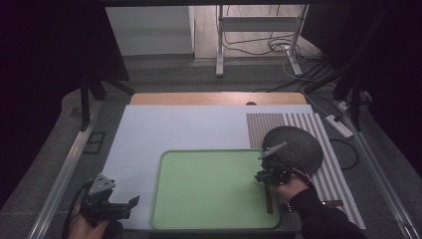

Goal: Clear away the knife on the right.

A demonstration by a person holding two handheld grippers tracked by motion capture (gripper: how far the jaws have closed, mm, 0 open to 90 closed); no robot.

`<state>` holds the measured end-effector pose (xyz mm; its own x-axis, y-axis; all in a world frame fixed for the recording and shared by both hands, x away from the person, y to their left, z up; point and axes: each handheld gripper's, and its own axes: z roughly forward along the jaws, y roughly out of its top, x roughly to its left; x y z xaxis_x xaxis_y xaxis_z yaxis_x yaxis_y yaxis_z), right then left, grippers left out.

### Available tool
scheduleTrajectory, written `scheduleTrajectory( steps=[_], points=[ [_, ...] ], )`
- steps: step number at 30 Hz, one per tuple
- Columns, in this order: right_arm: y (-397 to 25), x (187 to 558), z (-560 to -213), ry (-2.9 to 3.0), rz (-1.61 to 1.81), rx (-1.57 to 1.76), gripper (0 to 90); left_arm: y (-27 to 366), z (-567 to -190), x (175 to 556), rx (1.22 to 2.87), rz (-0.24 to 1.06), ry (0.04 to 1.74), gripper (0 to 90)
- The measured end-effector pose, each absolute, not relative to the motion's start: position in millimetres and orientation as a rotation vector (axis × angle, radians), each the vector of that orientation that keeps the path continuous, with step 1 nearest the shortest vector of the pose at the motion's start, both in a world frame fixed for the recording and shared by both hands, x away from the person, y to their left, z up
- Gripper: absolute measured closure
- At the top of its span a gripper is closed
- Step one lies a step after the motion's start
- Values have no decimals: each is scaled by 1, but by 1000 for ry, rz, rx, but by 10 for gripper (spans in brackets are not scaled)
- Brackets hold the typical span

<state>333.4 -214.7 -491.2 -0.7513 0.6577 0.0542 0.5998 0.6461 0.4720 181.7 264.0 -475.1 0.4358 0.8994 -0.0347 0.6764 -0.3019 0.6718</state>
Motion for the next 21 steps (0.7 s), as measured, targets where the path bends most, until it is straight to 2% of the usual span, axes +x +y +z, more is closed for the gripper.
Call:
scheduleTrajectory(
  steps=[4,10,12,17,21],
  points=[
    [-214,330,-486,2733,743,1028,608,264,-475,182,2073,466,1321,22],
    [-222,322,-471,2653,811,1035,183,265,-475,182,2070,464,1323,22],
    [-227,318,-468,2624,829,1036,135,265,-475,182,2067,463,1324,22],
    [-248,306,-460,2609,900,1094,104,265,-475,182,2070,464,1321,22],
    [-267,293,-456,2553,956,1146,28,266,-475,182,2062,460,1323,22]
  ],
)
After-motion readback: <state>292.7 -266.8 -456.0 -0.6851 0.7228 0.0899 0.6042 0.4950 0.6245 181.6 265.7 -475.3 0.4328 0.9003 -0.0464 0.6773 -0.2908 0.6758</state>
